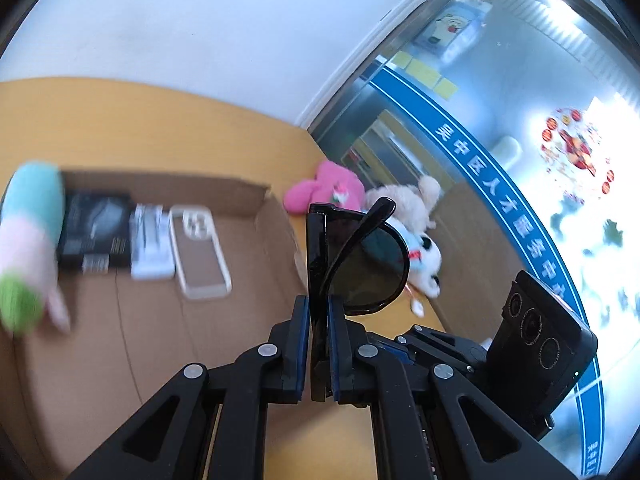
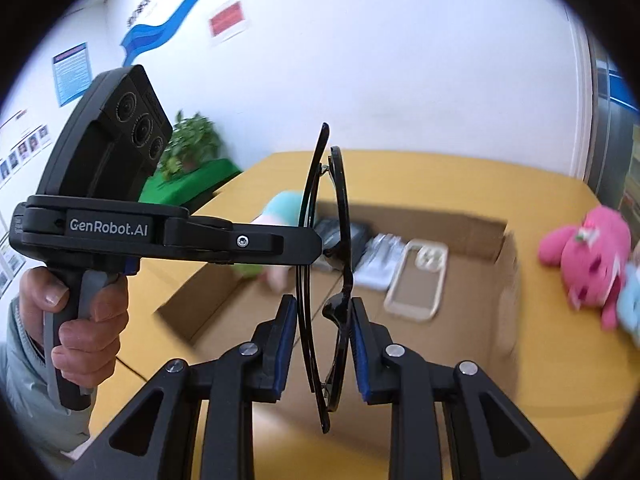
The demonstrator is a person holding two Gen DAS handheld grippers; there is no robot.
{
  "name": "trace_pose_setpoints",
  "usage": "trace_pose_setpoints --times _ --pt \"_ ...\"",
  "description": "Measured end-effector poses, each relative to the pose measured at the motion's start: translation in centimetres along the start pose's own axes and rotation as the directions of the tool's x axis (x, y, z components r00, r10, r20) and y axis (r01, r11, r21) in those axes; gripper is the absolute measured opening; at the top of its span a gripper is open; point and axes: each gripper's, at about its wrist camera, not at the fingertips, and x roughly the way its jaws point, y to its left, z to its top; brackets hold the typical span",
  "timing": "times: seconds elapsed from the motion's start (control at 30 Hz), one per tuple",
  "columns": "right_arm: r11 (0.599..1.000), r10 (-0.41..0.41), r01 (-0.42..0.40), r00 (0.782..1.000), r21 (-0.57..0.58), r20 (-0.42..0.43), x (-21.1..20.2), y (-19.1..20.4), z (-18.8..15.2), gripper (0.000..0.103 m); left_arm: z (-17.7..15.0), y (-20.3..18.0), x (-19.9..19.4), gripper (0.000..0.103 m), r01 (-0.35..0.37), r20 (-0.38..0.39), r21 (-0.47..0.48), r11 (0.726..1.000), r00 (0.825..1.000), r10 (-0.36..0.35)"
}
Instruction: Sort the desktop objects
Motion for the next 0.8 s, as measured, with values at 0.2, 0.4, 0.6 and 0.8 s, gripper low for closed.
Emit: trace_pose_setpoints --times 0.2,0.4,0.6,0.8 --pt "0.996 -0.010 0.017 0.997 0.087 -0.083 6.6 -7.4 5.4 0.025 8.0 5.0 7.4 0.005 -0.003 -0.088 -0.122 0.993 0.996 -0.008" --pt "0.976 0.011 0.032 0.980 0.214 -0.199 14.1 -14.0 4.8 0.025 10.7 10.5 16.3 0.005 -0.087 -0.220 -0.210 0.974 0.975 0.040" --pt "0.955 -0.040 0.130 0.947 0.265 -0.320 19.6 -18.1 2.5 0.025 9.8 14.8 23.5 0.005 -0.135 -0.321 -0.267 0.954 0.946 0.044" --pt "0.951 -0.111 0.212 0.915 0.227 -0.387 20.8 -18.3 1.6 0.025 8.6 16.0 26.0 0.002 -0.163 -0.361 -0.284 0.945 0.931 0.052"
